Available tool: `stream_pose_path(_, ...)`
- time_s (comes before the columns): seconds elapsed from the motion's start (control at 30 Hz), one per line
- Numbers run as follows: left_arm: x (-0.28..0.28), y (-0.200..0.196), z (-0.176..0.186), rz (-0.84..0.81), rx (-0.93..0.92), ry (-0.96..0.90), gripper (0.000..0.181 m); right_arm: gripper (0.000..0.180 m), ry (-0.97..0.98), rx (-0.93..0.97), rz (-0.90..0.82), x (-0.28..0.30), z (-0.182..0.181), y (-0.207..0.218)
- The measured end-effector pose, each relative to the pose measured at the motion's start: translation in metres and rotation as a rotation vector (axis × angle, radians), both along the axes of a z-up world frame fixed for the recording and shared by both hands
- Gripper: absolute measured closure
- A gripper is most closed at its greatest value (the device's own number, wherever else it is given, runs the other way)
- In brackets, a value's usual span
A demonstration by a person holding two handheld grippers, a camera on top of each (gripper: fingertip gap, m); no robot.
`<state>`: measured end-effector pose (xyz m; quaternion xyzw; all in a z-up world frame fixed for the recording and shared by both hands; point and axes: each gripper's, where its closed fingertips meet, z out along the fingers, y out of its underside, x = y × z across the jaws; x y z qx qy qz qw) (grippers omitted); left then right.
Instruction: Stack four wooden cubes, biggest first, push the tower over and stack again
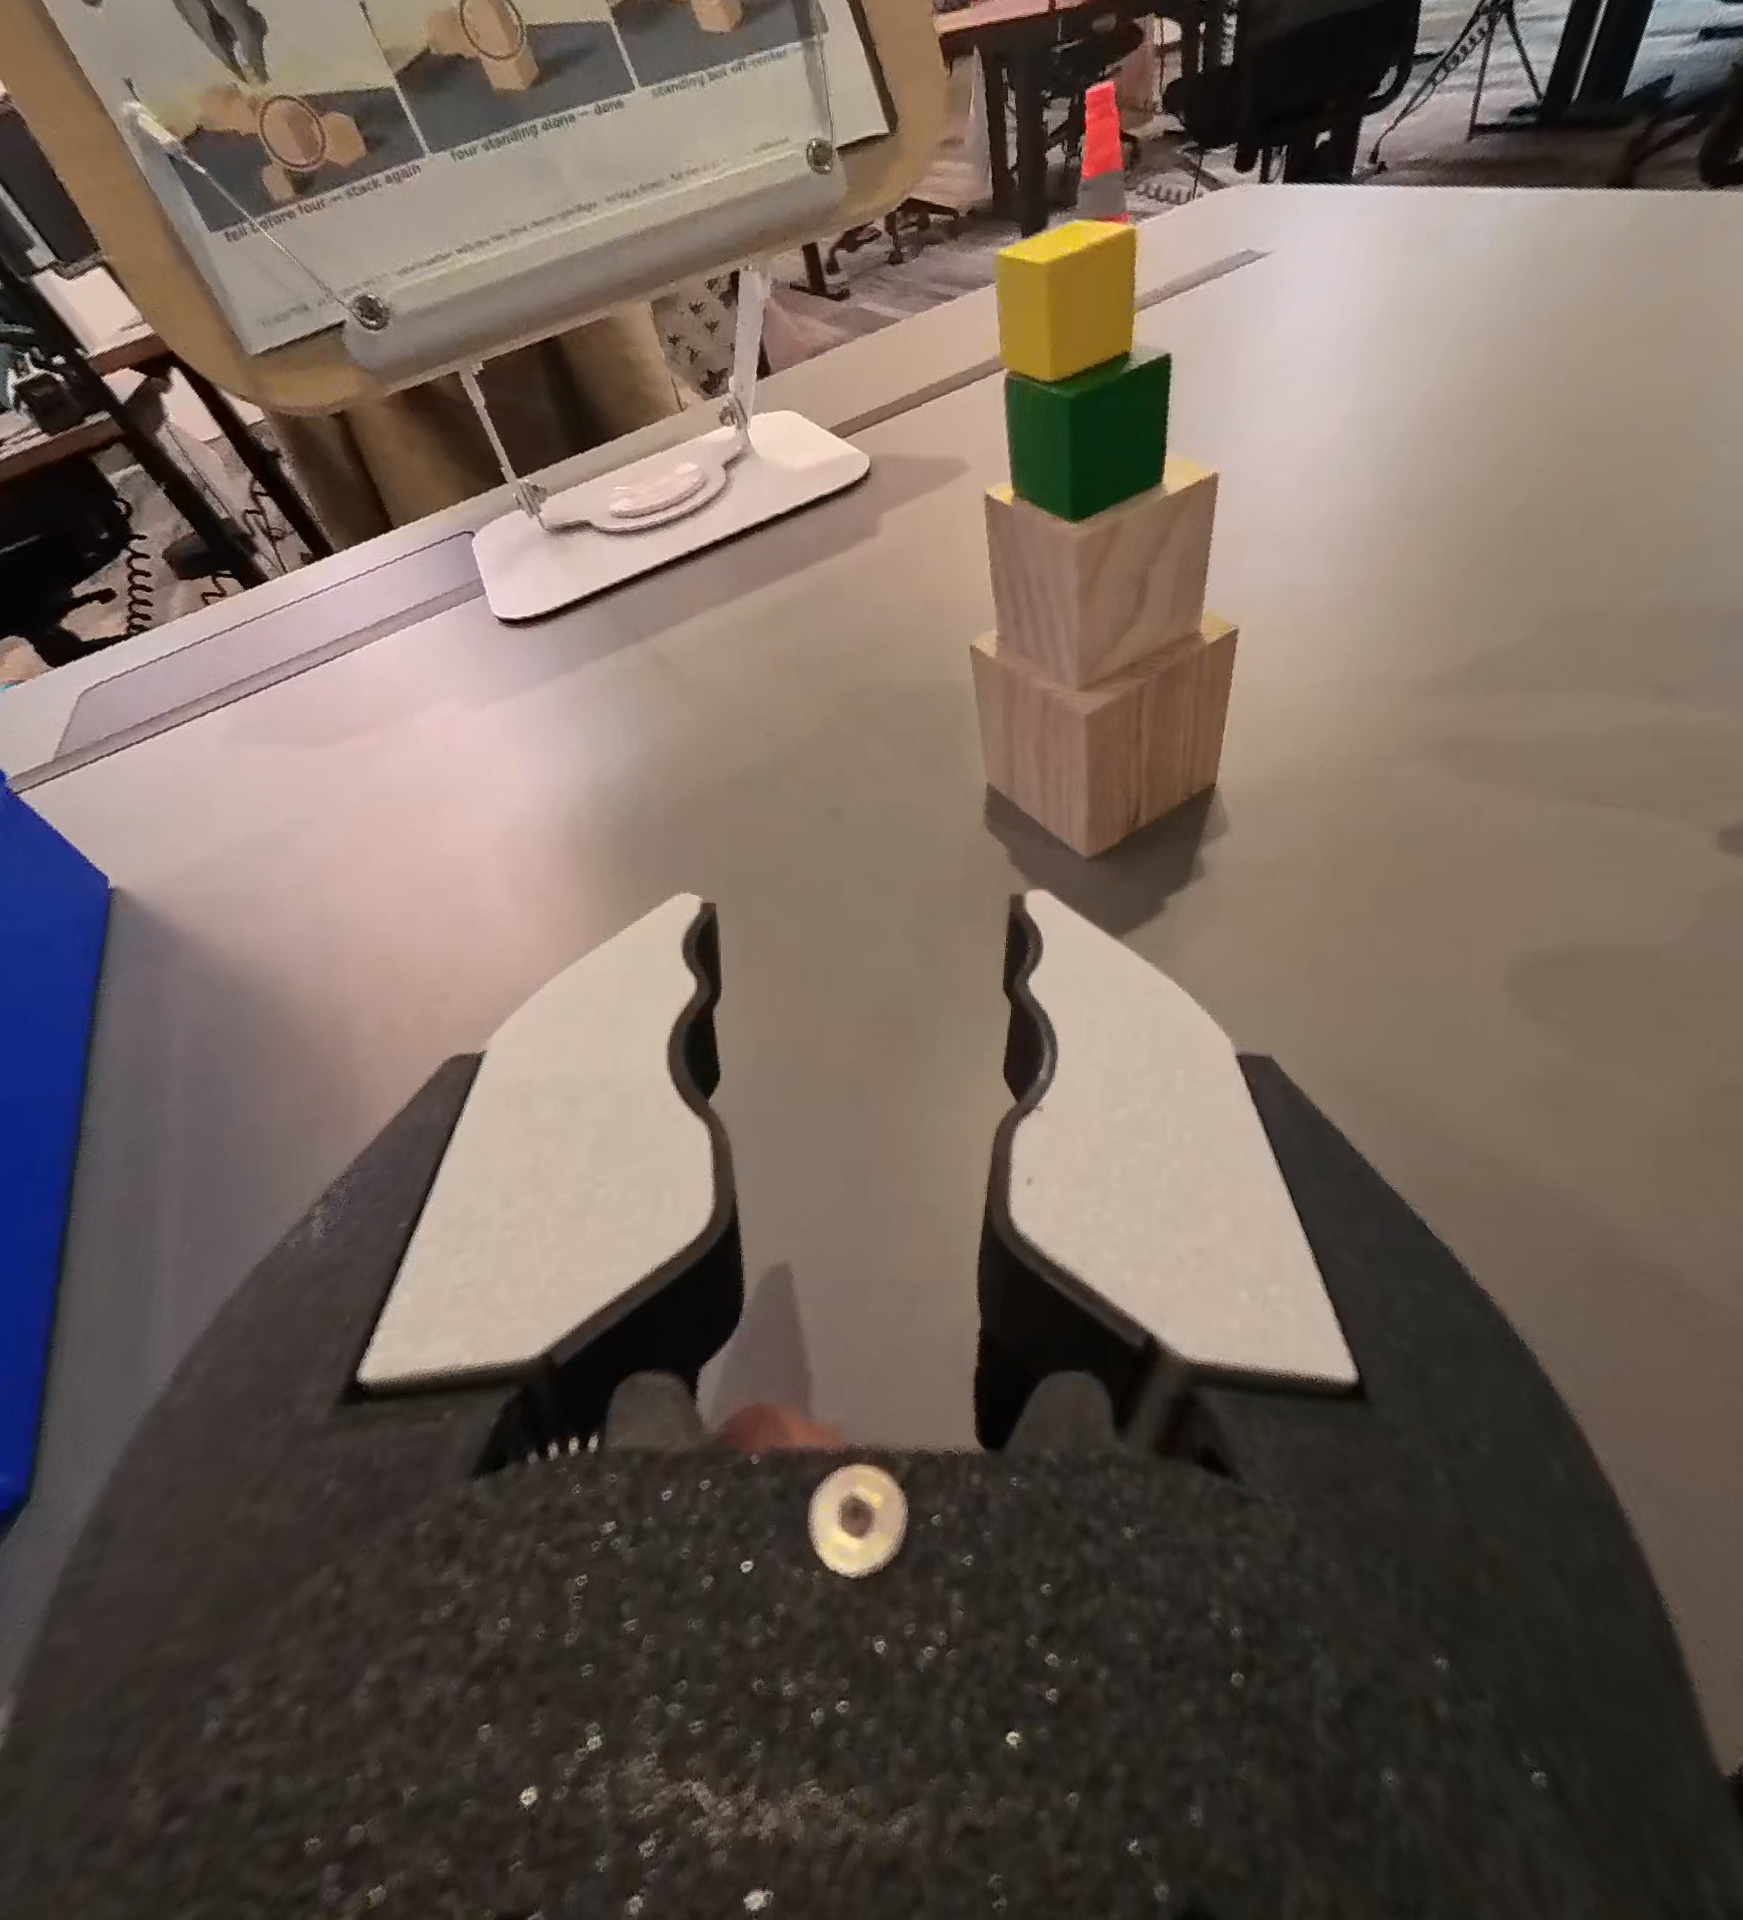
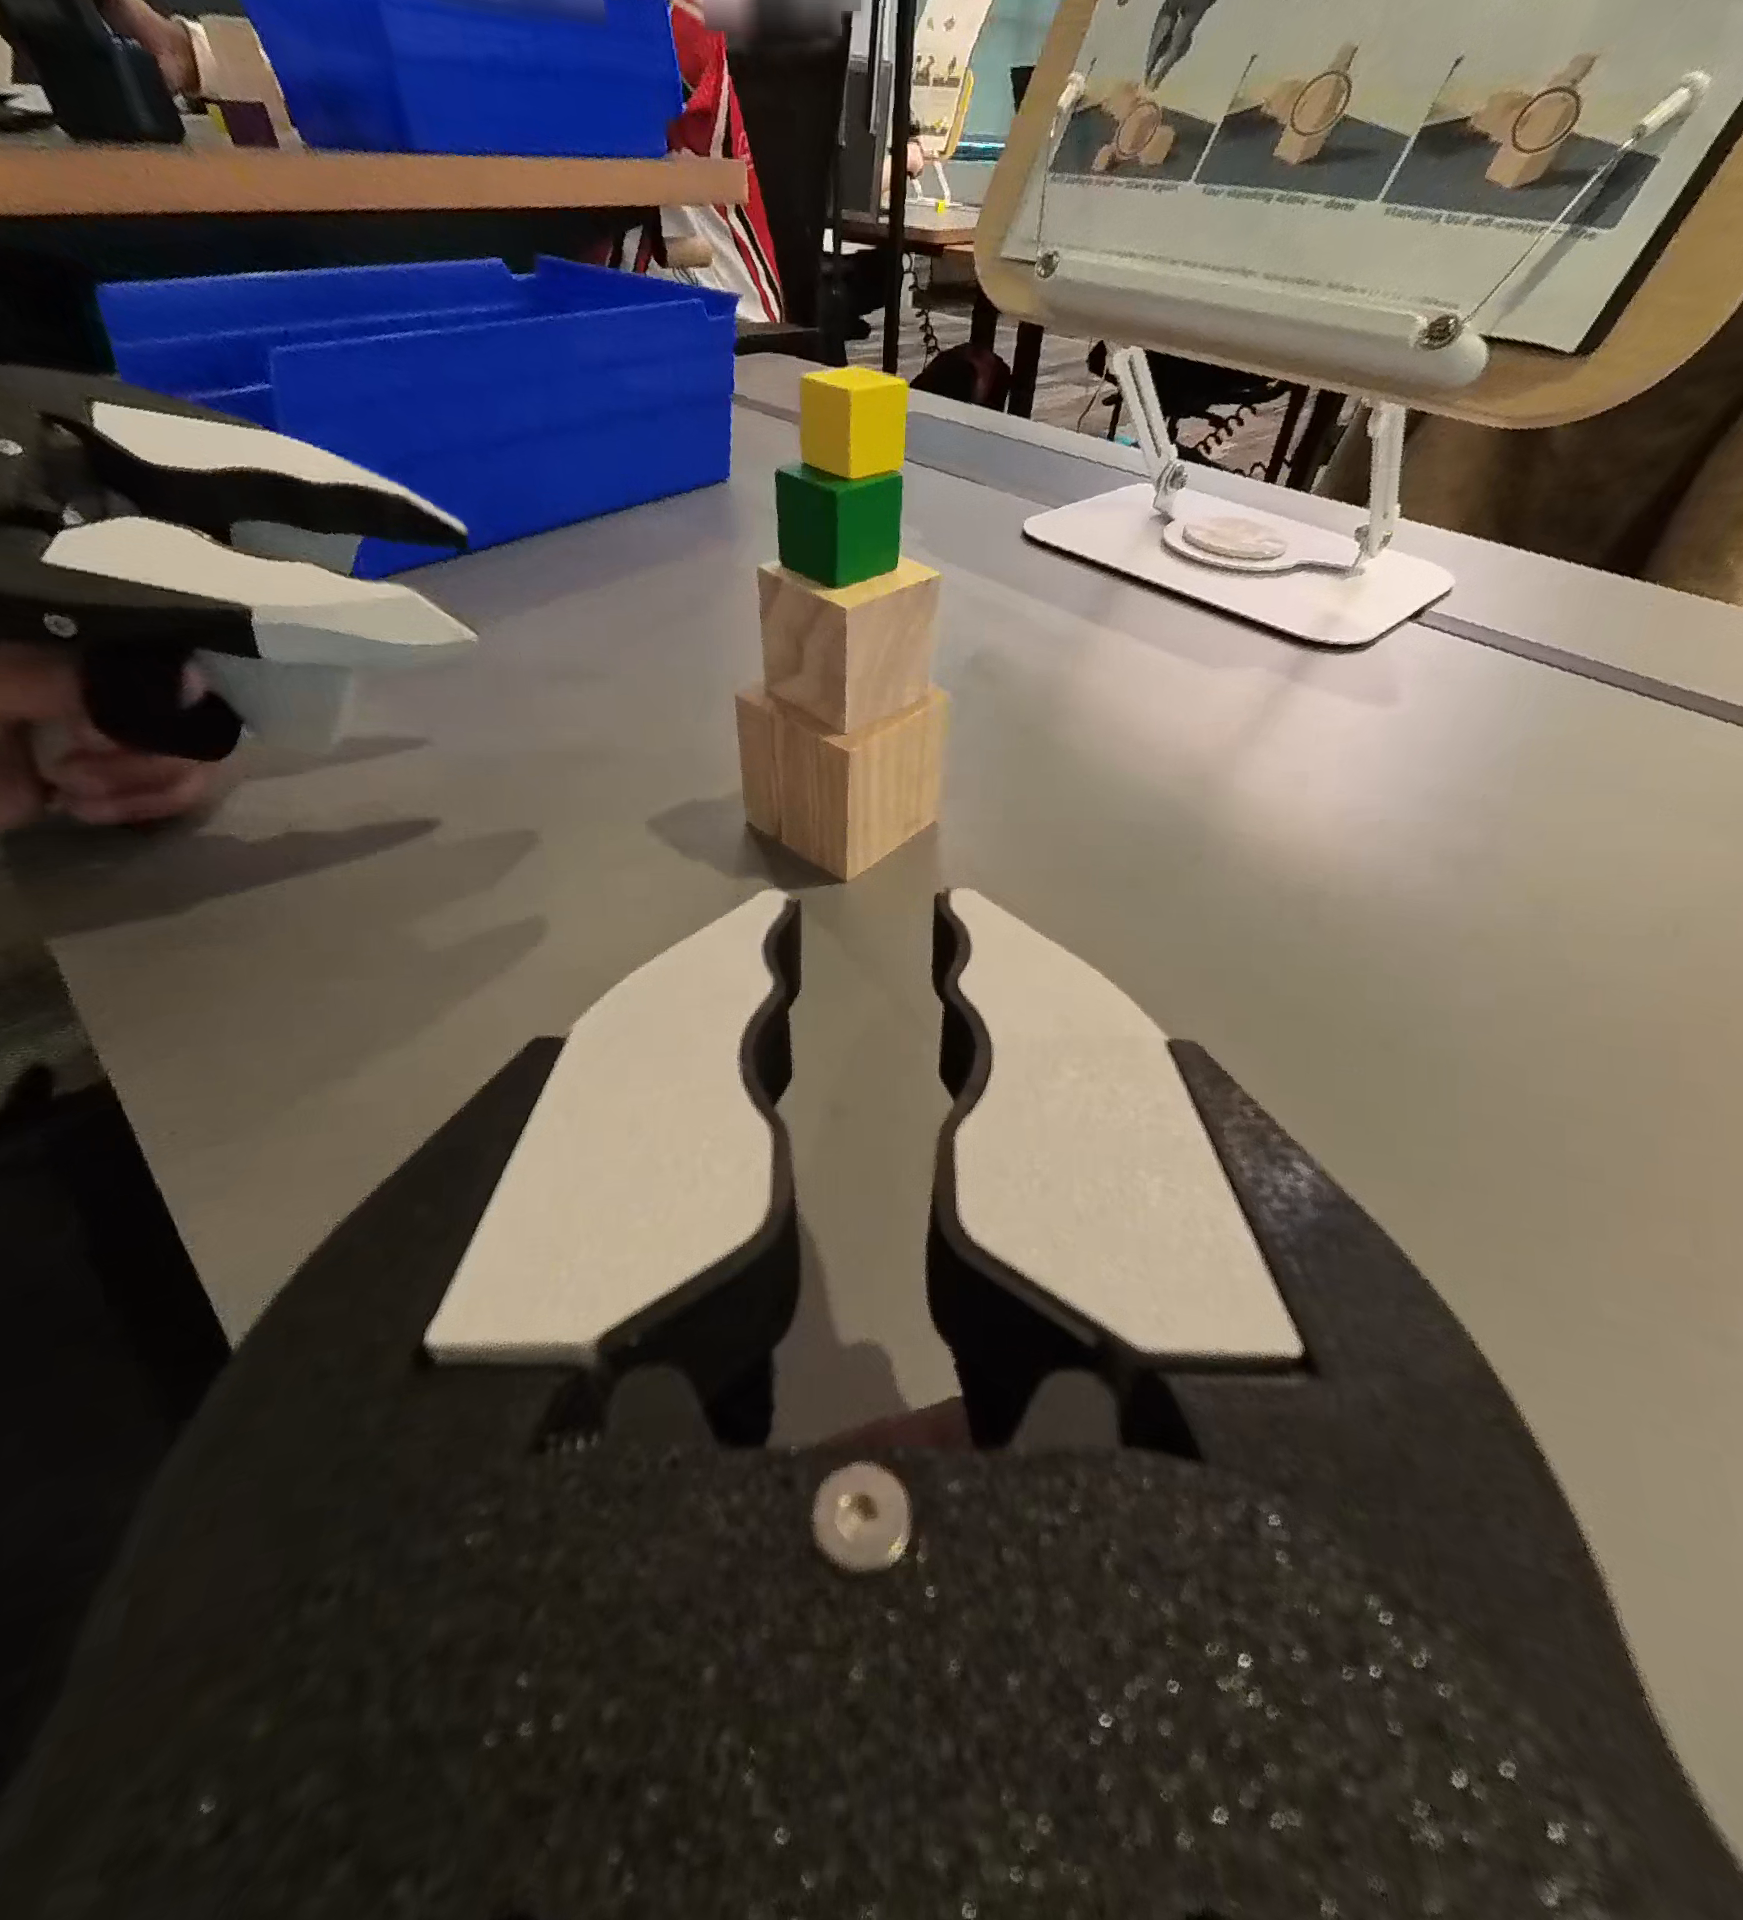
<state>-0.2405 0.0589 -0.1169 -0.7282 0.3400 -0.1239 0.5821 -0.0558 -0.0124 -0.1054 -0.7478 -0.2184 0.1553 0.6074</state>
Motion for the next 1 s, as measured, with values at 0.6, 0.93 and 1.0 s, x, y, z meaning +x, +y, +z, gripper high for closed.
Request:
stream_pose_path(0.6,0.081,-0.023,-0.008,-0.229,-0.162,-0.052,0.181,0.159,0.051,0.033,-0.014,0.006,0.007,-0.002)
stream_pose_path(0.93,0.251,-0.068,-0.019,-0.328,-0.188,0.023,0.181,0.157,0.072,0.359,-0.302,0.052,0.044,-0.02)
stream_pose_path(1.0,0.237,-0.052,-0.022,-0.246,-0.168,0.06,0.181,0.157,0.056,0.342,-0.286,0.049,0.041,-0.018)
